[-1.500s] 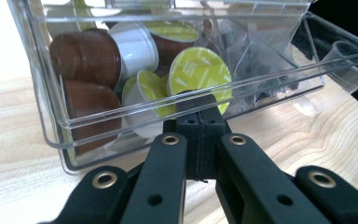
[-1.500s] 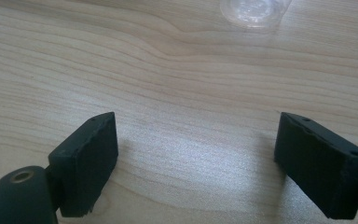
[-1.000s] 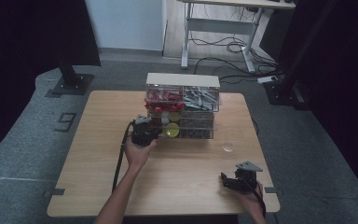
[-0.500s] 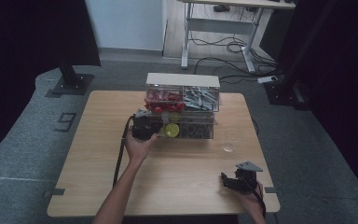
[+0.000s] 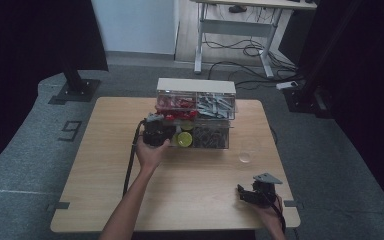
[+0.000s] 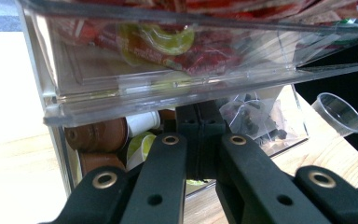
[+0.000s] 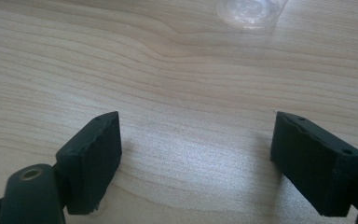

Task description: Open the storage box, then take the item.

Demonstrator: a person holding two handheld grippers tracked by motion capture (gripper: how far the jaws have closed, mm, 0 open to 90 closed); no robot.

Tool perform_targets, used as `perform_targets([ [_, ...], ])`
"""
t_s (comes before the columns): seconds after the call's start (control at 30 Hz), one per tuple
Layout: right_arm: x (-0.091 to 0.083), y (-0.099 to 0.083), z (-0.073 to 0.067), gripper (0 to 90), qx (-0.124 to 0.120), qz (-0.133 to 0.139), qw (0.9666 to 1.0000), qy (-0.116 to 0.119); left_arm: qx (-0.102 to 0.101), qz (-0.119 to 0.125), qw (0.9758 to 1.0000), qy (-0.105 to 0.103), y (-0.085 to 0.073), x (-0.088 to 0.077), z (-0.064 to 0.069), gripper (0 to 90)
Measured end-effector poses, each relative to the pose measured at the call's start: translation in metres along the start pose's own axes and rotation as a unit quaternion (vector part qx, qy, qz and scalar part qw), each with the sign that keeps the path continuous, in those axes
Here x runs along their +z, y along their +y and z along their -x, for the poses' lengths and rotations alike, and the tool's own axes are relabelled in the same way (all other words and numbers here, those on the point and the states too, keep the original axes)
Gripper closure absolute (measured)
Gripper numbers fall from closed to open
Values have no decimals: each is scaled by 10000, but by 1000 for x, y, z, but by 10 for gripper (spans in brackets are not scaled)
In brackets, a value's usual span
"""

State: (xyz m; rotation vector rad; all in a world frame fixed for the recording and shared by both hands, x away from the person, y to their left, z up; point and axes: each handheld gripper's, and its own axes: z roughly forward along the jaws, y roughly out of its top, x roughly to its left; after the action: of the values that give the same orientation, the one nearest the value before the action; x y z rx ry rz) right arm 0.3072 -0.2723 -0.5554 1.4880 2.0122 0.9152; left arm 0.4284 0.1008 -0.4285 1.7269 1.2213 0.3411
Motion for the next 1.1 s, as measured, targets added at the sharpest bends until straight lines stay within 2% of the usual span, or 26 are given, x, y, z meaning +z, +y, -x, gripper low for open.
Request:
perform_targets([
  [0.17, 0, 0, 0, 188, -3, 12, 10000, -1, 28, -12, 10000, -17, 2, 1, 1, 900],
  [0.27, -2, 0, -1, 250, -10, 35, 10000, 27, 59, -32, 10000, -39, 2, 2, 2, 900],
  [0.4, -12, 7, -6, 261, -16, 204, 9997, 107, 72, -52, 9999, -52, 2, 3, 2, 900],
  [0.63, -19, 23, -16, 284, -31, 458, 9984, 325, 86, -91, 9999, -63, 2, 6, 1, 900],
  [0.73, -23, 34, -23, 292, 26, 603, 9965, 575, 85, -97, 9999, -74, 2, 6, 0, 900],
  [0.8, -25, 38, -25, 292, -8, 654, 9960, 605, 77, -112, 9999, -89, 3, 6, 0, 900],
  [0.83, -27, 46, -30, 293, -45, 730, 9949, 695, 63, -116, 9999, -98, 3, 6, 0, 900],
  [1.1, -26, 70, -43, 315, -102, 858, 9926, 852, 68, -91, 9999, -78, 5, 3, 2, 900],
])
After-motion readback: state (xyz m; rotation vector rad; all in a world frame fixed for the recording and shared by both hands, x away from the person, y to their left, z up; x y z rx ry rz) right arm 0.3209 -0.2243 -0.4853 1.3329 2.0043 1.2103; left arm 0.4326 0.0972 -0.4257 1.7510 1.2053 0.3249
